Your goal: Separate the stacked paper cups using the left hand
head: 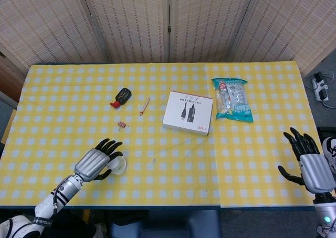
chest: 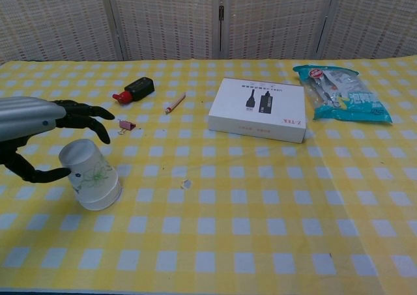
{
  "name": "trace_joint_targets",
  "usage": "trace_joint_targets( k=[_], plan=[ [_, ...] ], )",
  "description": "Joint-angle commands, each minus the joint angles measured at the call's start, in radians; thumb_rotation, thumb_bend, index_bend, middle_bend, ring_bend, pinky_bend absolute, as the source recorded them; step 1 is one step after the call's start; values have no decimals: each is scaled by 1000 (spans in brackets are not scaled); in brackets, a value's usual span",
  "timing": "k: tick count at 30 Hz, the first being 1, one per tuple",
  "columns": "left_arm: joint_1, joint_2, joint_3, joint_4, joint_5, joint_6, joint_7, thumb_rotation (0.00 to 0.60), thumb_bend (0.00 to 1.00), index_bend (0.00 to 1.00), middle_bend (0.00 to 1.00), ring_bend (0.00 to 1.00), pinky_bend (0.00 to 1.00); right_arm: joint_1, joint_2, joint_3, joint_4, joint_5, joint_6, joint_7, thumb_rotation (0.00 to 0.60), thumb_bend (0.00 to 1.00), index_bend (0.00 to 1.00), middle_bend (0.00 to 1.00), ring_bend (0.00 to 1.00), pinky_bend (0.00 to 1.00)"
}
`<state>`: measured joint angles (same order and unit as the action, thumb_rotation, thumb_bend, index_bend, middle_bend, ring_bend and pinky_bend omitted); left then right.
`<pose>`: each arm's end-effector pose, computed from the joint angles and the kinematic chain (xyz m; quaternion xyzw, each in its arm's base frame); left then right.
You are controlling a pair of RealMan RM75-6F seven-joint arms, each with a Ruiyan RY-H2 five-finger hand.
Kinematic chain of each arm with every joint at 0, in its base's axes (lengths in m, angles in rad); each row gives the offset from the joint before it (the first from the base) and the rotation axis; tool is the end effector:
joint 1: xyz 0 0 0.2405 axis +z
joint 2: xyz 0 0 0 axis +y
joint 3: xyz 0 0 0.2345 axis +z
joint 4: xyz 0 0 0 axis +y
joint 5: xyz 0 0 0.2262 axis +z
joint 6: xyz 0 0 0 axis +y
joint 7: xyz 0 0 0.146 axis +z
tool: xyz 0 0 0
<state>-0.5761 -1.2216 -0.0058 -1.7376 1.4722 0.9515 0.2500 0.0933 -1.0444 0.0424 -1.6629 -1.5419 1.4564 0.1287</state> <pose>-0.1761 0.2576 0.0177 -0.8200 -0.3217 -0.3154 0.3529 -0.2898 -0.1829 0.1453 0.5942 -0.4177 0.4177 0.5459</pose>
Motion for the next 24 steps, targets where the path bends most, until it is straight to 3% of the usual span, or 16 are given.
trace_joint_targets(
  k=[1, 24],
  plan=[
    [0, 3, 2, -4, -3, 3, 7, 600, 437, 273, 66, 65, 0, 0, 0, 0, 0, 0, 0, 0, 600, 303, 0, 1, 86, 0],
    [9, 0, 3, 5, 4, 60, 44, 600, 441, 380, 110, 88, 0, -1, 2, -1, -5, 0, 0, -2, 600, 303, 0, 1, 87, 0]
  ],
)
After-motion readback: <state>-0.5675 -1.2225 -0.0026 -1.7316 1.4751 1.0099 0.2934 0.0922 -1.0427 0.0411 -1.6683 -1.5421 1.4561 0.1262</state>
